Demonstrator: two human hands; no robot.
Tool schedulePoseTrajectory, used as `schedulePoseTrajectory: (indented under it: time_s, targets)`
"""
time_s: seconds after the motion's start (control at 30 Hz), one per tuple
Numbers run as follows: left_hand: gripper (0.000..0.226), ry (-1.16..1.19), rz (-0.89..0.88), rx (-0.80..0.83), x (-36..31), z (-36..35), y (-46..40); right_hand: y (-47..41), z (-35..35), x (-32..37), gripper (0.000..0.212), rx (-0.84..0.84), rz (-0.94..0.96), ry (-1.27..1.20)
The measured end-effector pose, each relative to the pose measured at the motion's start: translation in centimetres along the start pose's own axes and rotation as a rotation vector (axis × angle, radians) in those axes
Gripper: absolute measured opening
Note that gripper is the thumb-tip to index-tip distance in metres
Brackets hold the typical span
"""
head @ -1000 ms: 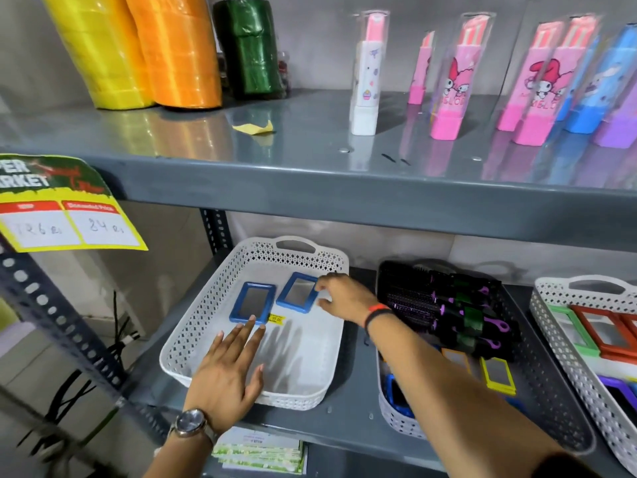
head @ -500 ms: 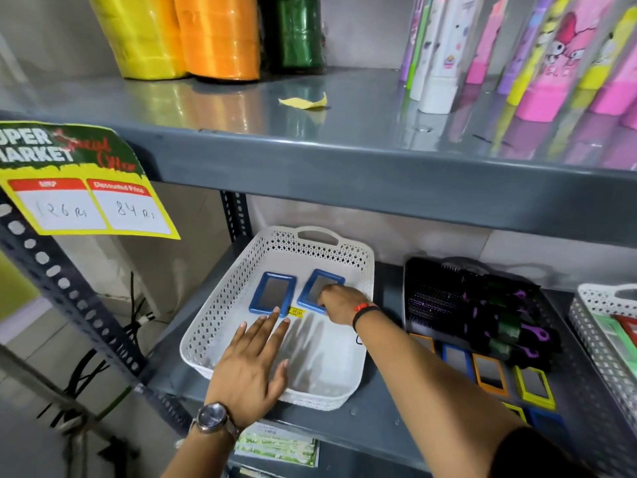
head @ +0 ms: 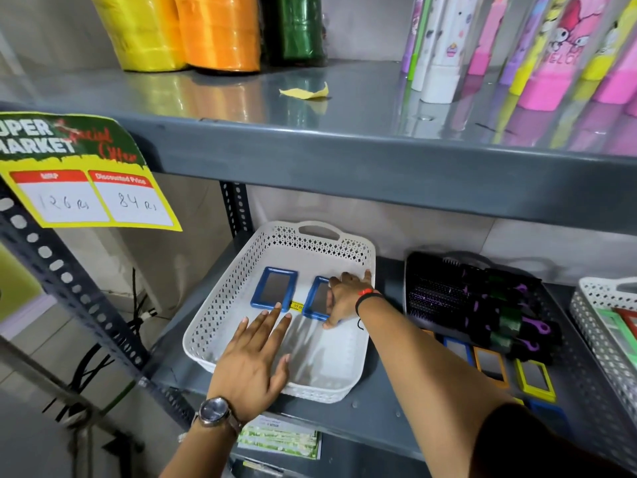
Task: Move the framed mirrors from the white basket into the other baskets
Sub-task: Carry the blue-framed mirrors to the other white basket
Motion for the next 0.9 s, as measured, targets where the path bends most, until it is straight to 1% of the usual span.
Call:
schedulePoseTrajectory:
  time_s: [0.03,0.17,0.27,0.33,0.47,0.6,0.67,0.73,0.77,0.83,0.9]
  targets:
    - [0.054,0.001,0.001,0.003,0.0,0.0,0.0,0.1,0.2,0.0,0.067,0.020,-0.001,0.001]
    - [0.053,0.000,0.010,0.005,-0.1,0.1,0.1,0.9,0.7,0.3,0.100,0.126,0.008,0.002]
    - [0.053,0.001,0.014,0.019,-0.1,0.2,0.1,1.1,0.7,0.5,0.117,0.166,0.030,-0.009]
    - [0.054,-0.001,0.015,0.033,-0.1,0.2,0.1,1.2,0.8,0.5,0.118,0.138,0.052,-0.003]
    - [0.056,-0.016,0.014,0.062,0.1,0.3,-0.1,2.0,1.7,0.4,0.114,0.024,0.125,-0.017]
    - [0.071,-0.044,0.020,0.145,-0.4,1.0,-0.3,3.9,3.2,-0.5,0.114,-0.049,0.172,-0.070]
    - [0.080,-0.021,0.020,0.104,-0.6,1.4,-0.8,5.0,4.2,-1.2,0.114,-0.090,0.214,-0.146]
    - [0.084,-0.011,0.039,0.054,-1.3,1.8,-2.0,6.4,5.2,-2.1,0.110,-0.141,0.245,-0.199]
    - [0.083,-0.009,0.056,0.033,-2.0,2.1,-2.7,7.4,5.6,-2.9,0.109,-0.168,0.250,-0.207]
    - [0.073,-0.044,0.061,0.027,-3.7,2.7,-4.3,9.5,6.3,-4.5,0.111,-0.226,0.244,-0.186]
    - [0.062,-0.085,0.002,0.013,-5.9,2.6,-5.8,12.5,6.9,-6.7,0.113,-0.278,0.204,-0.134]
Point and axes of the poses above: each hand's wrist, its own y-axis away from the middle knuckle, its own z-axis out of the back of the hand, x = y × z, the point moved 1 cm from there along -y, towards the middle knuckle, and after that the axes turned 2 degrees about z, right-handed, at the moved point
